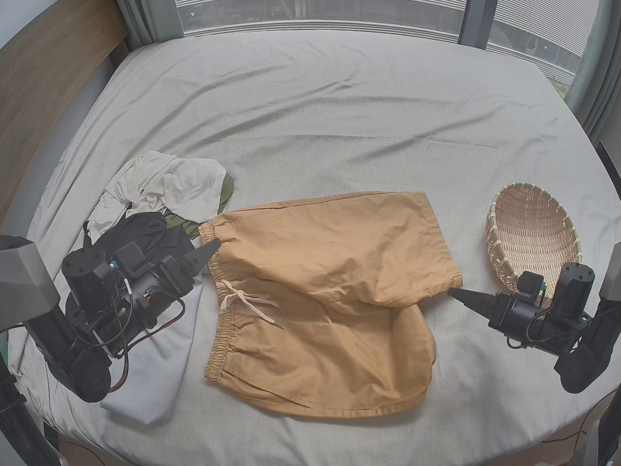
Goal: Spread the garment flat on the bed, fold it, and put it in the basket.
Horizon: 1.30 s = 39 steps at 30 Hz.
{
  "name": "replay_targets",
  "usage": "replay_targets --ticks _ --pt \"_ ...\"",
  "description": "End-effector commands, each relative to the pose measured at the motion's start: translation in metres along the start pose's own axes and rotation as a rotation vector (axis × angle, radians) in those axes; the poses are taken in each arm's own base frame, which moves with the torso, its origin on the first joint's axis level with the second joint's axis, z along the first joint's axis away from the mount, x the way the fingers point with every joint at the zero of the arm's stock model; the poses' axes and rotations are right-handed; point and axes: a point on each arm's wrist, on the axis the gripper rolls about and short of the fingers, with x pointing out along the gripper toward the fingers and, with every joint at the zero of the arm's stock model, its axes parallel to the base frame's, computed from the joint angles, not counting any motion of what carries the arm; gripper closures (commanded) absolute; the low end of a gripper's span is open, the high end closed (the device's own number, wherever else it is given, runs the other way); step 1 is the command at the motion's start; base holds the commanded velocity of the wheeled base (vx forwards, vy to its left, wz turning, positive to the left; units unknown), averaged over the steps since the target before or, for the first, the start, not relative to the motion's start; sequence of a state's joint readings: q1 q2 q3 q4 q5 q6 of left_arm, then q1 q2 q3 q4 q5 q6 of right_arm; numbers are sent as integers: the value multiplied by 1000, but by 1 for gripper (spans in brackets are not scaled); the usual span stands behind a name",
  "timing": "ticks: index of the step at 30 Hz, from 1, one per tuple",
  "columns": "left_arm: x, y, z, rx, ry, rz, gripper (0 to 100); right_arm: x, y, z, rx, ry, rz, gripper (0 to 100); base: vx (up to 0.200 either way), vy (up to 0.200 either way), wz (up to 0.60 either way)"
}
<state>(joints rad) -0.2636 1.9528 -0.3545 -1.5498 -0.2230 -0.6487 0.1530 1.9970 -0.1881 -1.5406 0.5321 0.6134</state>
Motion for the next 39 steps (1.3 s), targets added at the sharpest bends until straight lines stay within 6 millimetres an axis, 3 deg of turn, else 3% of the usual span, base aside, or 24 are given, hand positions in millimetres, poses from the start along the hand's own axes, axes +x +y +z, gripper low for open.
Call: replay_targets --ticks 1,6,18,19,29,32,36,39 --pt "-10 -17 -6 3 30 -46 0 5 -13 -23 15 99 -49 0 0 0 0" --pt "-8 -21 -13 7 54 -62 0 13 -22 -38 11 168 -69 0 0 0 0" --pt "-7 -27 -18 8 71 -79 0 25 -12 -46 -13 201 -25 0 0 0 0" --pt "-8 -27 -18 8 70 -79 0 26 -13 -46 -13 201 -22 100 0 0 0" --pt "-8 -27 -20 7 78 -77 0 31 -10 -57 -17 237 -37 100 0 0 0" --pt "-9 -27 -20 7 78 -77 0 23 -5 -61 -18 248 -53 100 0 0 0" --pt "-9 -27 -20 7 79 -76 0 -4 12 -63 -26 268 -40 100 0 0 0" --pt "-8 -27 -20 7 81 -77 0 -10 23 -67 -44 283 -8 100 0 0 0"
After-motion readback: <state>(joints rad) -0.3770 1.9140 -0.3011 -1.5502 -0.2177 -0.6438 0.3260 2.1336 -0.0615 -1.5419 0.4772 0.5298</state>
